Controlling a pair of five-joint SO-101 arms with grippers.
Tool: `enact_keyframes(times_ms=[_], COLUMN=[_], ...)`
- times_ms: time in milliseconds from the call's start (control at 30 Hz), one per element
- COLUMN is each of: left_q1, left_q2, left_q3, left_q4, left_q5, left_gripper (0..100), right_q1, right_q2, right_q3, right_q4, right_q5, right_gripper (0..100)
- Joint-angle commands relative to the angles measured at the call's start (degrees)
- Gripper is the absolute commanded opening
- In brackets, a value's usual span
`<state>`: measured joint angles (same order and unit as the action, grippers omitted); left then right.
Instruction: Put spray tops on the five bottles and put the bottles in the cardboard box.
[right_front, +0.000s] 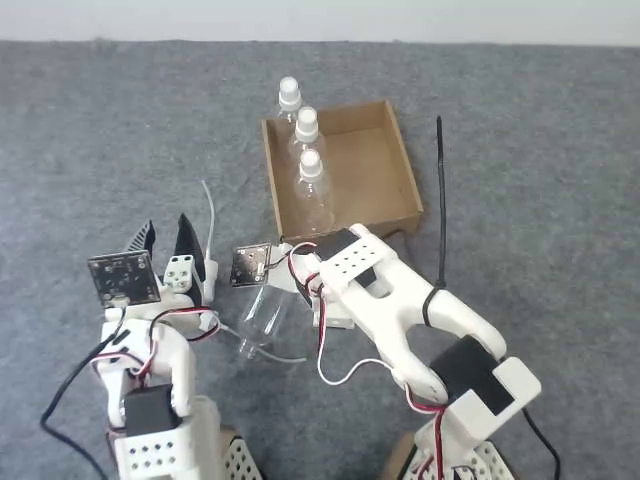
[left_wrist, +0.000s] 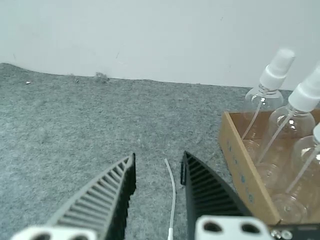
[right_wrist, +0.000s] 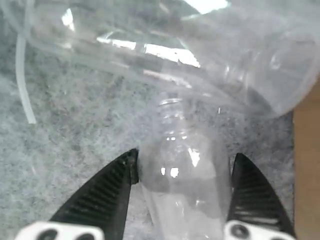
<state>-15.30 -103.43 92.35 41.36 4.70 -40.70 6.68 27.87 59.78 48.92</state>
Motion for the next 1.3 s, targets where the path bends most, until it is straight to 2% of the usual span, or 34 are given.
enact_keyframes(times_ms=[0,400,633,867,1067,1267], left_q1=[-0.18,-0.18,-0.18,-0.18,-1.67,-2.37], left_q2=[-0.97,-0.97,-0.97,-0.97,-0.97,-0.97], left_q3=[-0.48,-0.48,-0.48,-0.48,-0.48,-0.66], left_q4=[-1.85,-1.85,-1.85,-1.85,-1.85,-1.85], left_q5=[-0.18,-0.18,-0.18,-0.18,-0.09,0.26], left_gripper=[14,14,14,14,14,14], right_q1=[0.04,0.13,0.04,-0.22,0.04,-0.66], right_q2=[-5.05,-6.90,-12.44,-14.81,-22.55,-30.99], right_q3=[-0.70,-0.35,0.70,0.18,0.35,0.62], right_q4=[-0.31,-0.13,-0.13,4.53,8.92,12.18], right_q5=[0.35,0.35,0.26,0.26,0.00,-5.98], right_gripper=[23.4,22.5,4.8,3.9,3.8,3.8])
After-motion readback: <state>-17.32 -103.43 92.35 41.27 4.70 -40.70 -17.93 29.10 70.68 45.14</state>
